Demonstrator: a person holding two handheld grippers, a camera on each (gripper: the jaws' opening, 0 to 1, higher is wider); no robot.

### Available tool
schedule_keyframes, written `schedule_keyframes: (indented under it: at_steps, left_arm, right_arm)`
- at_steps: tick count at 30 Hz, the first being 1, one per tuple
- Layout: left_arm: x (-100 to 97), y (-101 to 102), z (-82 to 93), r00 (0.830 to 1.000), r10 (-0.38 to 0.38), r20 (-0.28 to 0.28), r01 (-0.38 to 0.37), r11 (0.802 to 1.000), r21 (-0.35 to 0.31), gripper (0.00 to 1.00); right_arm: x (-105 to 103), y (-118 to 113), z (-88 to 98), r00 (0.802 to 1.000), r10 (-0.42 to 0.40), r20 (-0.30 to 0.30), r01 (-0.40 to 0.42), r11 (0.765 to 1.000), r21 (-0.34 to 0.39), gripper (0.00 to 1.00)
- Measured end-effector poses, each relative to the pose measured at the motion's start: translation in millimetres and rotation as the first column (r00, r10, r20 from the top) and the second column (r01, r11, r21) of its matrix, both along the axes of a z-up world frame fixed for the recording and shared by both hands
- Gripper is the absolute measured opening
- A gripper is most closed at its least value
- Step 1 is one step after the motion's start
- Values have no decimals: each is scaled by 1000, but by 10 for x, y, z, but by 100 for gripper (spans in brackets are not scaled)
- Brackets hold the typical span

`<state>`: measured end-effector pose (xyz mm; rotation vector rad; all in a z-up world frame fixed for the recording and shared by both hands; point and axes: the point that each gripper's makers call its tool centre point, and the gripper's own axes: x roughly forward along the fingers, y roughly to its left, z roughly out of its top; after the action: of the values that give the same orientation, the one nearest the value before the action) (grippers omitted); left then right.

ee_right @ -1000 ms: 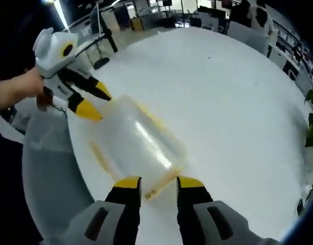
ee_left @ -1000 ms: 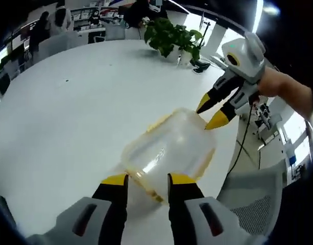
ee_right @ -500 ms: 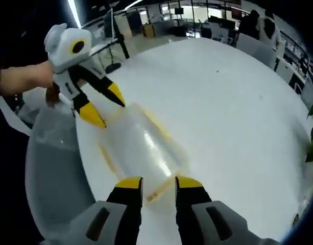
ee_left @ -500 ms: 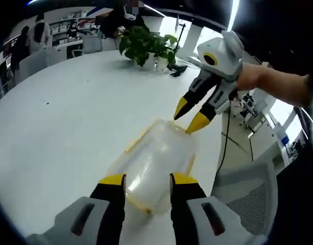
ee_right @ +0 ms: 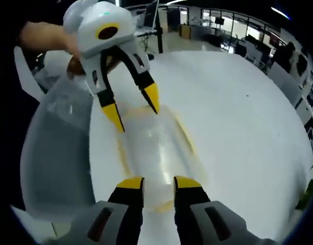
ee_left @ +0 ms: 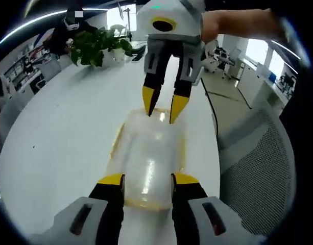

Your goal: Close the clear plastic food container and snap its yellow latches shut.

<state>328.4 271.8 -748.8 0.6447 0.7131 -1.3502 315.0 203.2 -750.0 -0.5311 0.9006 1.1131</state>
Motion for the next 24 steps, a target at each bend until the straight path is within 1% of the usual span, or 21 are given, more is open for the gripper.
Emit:
schedule_keyframes:
  at_steps: [4,8,12,24]
  left_arm:
    - [4,-14,1,1000,3,1,-3,1000,-1,35]
    - [22,-54,7,1000,9,-4,-9,1000,-13,35]
    - [7,-97,-10,1000,7,-13,-7,1000,-18,34]
    - [3,-209,-21,1000,-11,-17,11,1000,-27,34]
  right_arm:
    - [16,10,5,1000,2,1,-2,1000,8,21]
    - [75,28,0,1000,-9,3,8,1000,16,22]
    - [110,96,0,1000,-2,7,2,1000,22,22]
    - [212,264,7,1000,14,18,-15,999,32,21]
